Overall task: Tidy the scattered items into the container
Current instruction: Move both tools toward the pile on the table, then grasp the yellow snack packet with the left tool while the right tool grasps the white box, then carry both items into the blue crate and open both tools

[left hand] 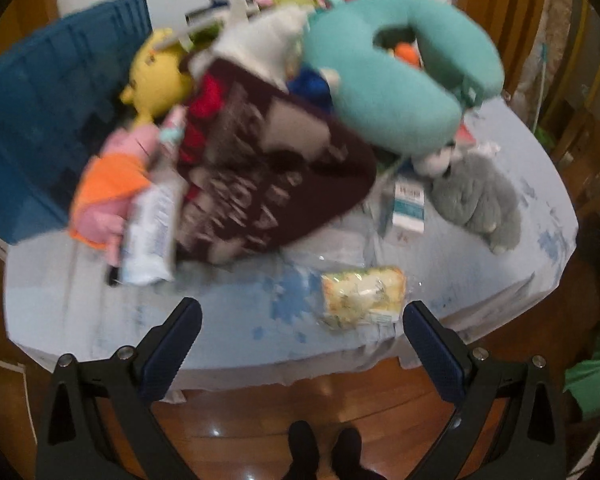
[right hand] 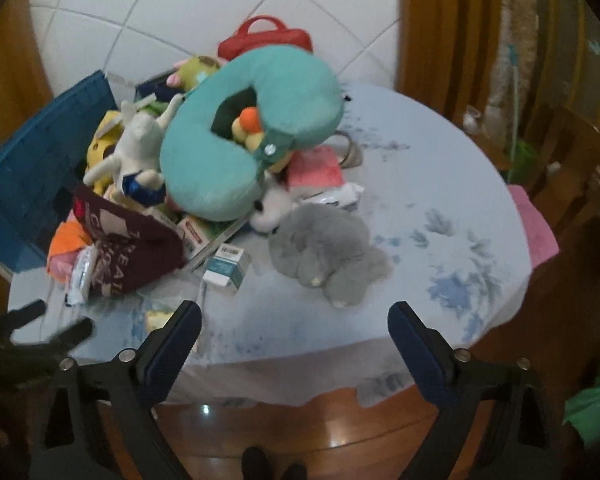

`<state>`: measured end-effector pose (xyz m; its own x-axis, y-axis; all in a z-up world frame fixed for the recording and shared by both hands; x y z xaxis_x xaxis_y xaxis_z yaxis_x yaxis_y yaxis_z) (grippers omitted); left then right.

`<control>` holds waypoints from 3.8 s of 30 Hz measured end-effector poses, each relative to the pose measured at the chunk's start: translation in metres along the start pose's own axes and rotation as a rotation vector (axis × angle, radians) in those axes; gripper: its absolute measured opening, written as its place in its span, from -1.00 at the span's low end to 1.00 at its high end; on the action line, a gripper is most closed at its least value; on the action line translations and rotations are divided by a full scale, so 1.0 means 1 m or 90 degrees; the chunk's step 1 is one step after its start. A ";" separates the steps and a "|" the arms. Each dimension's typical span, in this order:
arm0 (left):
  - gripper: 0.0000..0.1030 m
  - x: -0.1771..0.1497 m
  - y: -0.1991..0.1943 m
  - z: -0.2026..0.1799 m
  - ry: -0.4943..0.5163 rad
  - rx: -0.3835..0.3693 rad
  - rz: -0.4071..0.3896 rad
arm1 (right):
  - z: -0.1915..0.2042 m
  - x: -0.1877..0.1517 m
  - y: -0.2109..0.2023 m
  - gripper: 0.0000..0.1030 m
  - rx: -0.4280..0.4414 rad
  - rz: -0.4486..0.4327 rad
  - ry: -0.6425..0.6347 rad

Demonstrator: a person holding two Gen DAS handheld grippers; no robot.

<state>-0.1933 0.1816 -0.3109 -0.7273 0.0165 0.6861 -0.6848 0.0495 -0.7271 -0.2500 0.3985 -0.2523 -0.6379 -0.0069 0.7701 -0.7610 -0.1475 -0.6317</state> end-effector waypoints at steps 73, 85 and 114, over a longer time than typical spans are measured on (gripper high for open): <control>-0.59 -0.056 0.082 0.053 -0.145 0.106 0.040 | 0.062 -0.079 0.156 0.69 0.143 0.115 -0.095; -0.65 -0.017 0.049 0.030 -0.123 0.095 -0.005 | 0.074 -0.065 0.138 -0.31 0.170 0.090 -0.116; -0.65 0.142 -0.118 0.187 -0.124 0.212 -0.221 | 0.301 0.109 0.016 -0.30 0.337 -0.086 -0.203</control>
<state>-0.2245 -0.0091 -0.1327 -0.4275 -0.1323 0.8943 -0.8419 -0.3021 -0.4472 -0.2963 0.0975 -0.1519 -0.4116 -0.2366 0.8801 -0.6193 -0.6359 -0.4605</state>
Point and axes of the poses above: each gripper's, at about its wrist camera, not at the fingertips, and y roughly the way its jaws point, z to its left, x to its top, the point moved 9 cm from there along y, roughly the way its jaws point, and after that the axes turned 13 degrees about -z, right-handed, at the moved point
